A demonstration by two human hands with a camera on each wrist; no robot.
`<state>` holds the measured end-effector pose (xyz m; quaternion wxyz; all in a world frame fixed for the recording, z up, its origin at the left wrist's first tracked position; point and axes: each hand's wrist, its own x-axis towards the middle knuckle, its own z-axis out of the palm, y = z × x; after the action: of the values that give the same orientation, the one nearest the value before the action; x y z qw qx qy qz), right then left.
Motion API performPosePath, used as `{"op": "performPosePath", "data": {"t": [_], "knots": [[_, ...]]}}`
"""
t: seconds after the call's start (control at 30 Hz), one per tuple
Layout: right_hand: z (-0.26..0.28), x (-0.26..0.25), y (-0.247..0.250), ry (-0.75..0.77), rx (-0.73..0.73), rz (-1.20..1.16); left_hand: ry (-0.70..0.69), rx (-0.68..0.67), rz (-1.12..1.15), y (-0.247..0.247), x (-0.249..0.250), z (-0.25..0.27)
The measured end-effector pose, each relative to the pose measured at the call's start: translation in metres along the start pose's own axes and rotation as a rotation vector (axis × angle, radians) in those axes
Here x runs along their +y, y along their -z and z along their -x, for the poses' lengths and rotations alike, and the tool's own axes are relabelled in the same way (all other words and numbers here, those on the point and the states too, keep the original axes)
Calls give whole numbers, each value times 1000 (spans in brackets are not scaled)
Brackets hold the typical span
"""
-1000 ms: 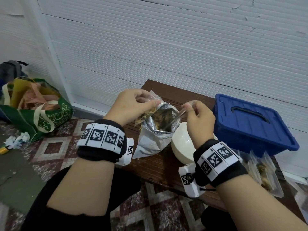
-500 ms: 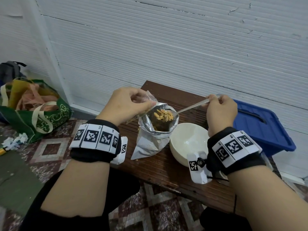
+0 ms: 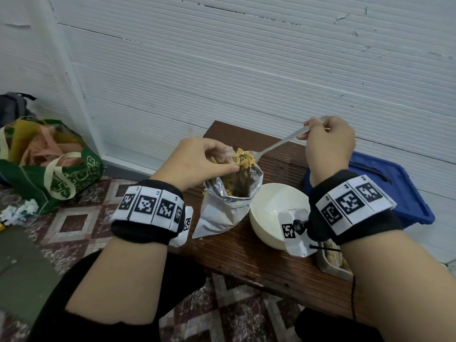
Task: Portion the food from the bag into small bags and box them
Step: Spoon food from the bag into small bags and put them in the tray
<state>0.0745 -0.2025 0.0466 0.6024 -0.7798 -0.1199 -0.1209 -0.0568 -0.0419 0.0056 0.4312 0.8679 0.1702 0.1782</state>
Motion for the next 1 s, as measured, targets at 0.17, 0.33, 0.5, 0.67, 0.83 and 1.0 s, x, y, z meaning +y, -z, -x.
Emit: {"op": "performPosePath", "data": {"t": [0.17, 0.33, 0.5, 0.67, 0.83, 1.0], "knots": [[2, -2, -6, 38, -17, 25, 12, -21, -23, -1, 1, -1], [6, -4, -12, 50, -48, 31, 9, -54, -31, -1, 2, -1], [10, -5, -16, 90, -72, 17, -13, -61, -60, -4, 5, -1], [13, -7, -16, 125, -76, -45, -47, -8, -44, -9, 7, -2], [21, -14, -11, 268, -117, -150, -87, 91, 9, -14, 6, -2], [23, -18, 0, 438, -53, -264, -14, 213, 173, -12, 4, -3]]}}
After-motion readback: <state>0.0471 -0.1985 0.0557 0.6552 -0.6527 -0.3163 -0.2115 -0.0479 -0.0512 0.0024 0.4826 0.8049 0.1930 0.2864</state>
